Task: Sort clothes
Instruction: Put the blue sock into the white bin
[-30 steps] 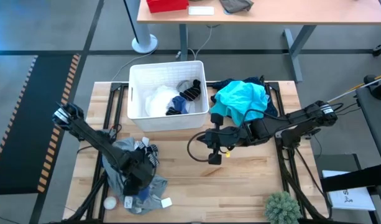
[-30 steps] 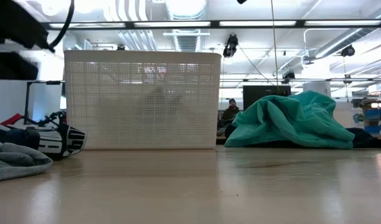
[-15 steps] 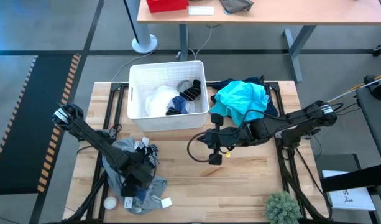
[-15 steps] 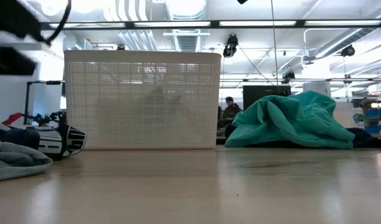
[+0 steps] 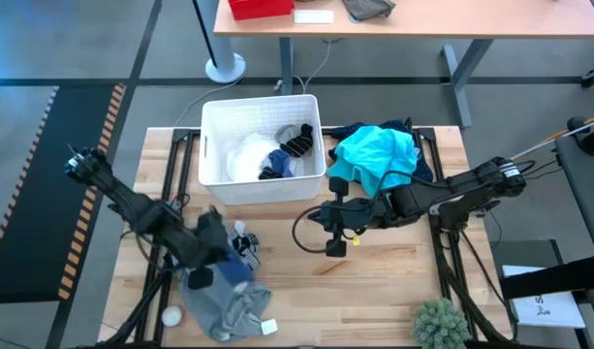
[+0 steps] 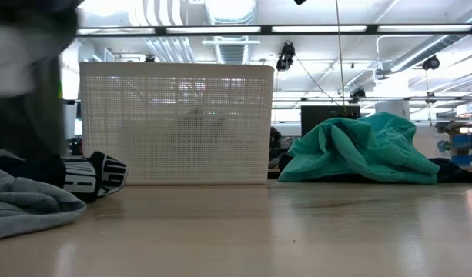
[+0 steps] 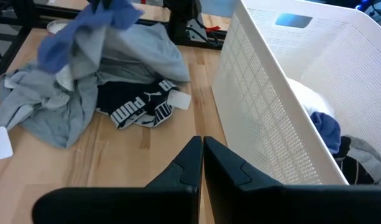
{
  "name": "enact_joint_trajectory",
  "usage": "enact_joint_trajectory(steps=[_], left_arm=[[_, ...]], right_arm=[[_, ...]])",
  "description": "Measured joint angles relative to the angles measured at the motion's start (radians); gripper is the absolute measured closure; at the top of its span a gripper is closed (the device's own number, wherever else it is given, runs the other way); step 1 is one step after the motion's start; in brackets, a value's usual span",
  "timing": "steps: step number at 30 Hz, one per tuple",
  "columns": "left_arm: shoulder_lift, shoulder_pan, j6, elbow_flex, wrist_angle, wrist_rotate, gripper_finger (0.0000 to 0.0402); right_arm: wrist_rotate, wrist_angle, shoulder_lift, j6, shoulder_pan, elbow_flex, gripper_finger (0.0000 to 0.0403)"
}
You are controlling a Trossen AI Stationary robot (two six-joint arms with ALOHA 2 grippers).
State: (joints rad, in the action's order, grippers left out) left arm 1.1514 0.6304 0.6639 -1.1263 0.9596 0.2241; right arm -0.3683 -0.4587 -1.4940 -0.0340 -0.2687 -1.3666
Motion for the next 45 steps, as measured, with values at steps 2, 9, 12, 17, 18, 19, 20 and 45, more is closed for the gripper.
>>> enact_joint_trajectory(steps=[2,9,12,17,18,19,20,45], left_arm=[[-0.039,0.0,-0.005,-0.009,0.0,0.044,0.0398],[-0.099,0.0,0.006,-0.01,-0.001,0.08,0.0394],[-0.089,0.0,-0.013,-0.01,-0.017,0.081,0.0378],[-0.053,0.001,-0.063,-0.009,-0.024,0.08,0.0379],[-0.046,0.001,-0.061,-0.009,-0.025,0.08,0.0385],[-0.038,0.001,-0.057,-0.009,-0.028,0.081,0.0391],[-0.032,0.001,-0.056,-0.009,-0.031,0.081,0.0394],[-0.105,-0.377,-0.501,-0.008,-0.297,0.493,0.0401]], right_arm=[[0.0,0.0,0.0,0.0,0.0,0.0,0.0403],[0.001,0.0,0.0,0.0,-0.004,0.0,0.0403],[0.001,0.0,0.0,0.0,-0.004,0.0,0.0403],[0.001,-0.001,0.0,0.0,-0.004,0.0,0.0403],[0.001,-0.001,0.0,0.0,-0.004,0.0,0.0403],[0.001,-0.002,0.0,0.0,-0.004,0.0,0.0403],[0.001,-0.002,0.0,0.001,-0.004,0.0,0.0403],[0.001,-0.001,0.0,0.019,-0.004,0.0,0.0403]])
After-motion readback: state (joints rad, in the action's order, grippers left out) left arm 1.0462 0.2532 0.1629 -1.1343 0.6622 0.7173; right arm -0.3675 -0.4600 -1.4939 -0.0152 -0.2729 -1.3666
